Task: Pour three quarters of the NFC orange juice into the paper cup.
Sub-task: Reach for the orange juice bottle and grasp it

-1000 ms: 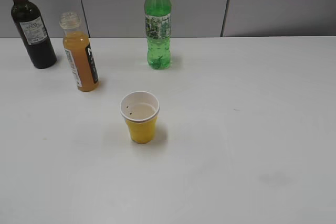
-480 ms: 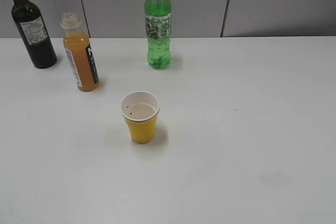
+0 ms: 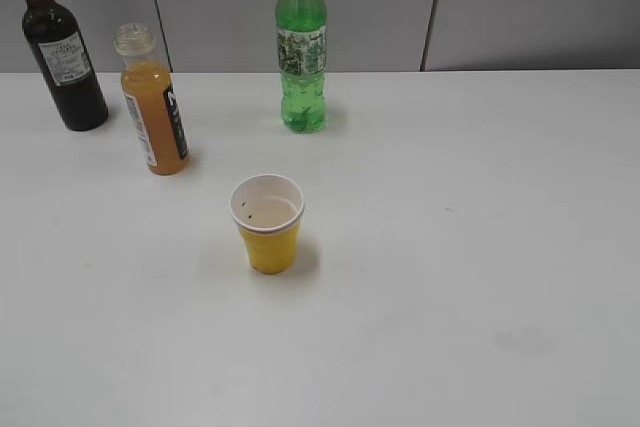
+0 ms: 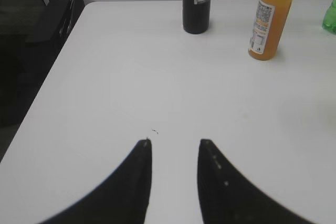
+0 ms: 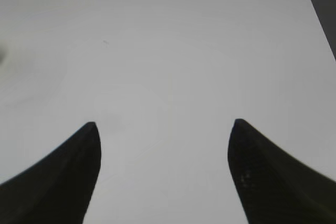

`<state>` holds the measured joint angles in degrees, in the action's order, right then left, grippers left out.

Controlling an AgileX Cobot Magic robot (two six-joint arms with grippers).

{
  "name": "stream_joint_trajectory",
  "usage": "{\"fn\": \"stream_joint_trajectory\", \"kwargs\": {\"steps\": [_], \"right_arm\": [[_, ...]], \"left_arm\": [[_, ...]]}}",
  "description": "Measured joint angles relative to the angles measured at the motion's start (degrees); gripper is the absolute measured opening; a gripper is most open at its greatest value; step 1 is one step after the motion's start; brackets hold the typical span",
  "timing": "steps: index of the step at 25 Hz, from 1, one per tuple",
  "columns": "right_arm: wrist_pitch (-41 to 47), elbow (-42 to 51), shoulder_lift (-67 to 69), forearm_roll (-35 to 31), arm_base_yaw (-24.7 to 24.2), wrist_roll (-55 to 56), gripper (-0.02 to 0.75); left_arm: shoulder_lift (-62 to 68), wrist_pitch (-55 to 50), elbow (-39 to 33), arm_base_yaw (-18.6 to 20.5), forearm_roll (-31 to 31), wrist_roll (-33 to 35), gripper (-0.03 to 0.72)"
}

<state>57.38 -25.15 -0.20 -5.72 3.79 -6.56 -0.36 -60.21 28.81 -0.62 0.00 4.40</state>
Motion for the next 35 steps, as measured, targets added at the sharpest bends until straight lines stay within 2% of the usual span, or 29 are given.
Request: {"fn": "stream_joint_trajectory", "kwargs": {"steps": [6,28,30,31,34,35], "right_arm": [[-2.92,1.11,0.00,0.00,0.00,-0.06,0.596],[-3.09,1.17,0.00,0.00,0.00,-0.24,0.596],[-3.09,1.17,0.00,0.00,0.00,-0.24,0.596],[-3.09,1.17,0.00,0.00,0.00,-0.24,0.596],[-3.09,1.17,0.00,0.00,0.00,-0.24,0.596],[-3.09,1.17,0.00,0.00,0.00,-0.24,0.596]], "left_arm": [[0.00,0.00,0.00,0.00,0.00,0.00,0.238],[0.00,0.00,0.00,0.00,0.00,0.00,0.253],[0.00,0.00,0.00,0.00,0.00,0.00,0.302],[0.00,0.00,0.00,0.00,0.00,0.00,0.350],[0.00,0.00,0.00,0.00,0.00,0.00,0.564],[0.00,0.00,0.00,0.00,0.00,0.00,0.613]]}}
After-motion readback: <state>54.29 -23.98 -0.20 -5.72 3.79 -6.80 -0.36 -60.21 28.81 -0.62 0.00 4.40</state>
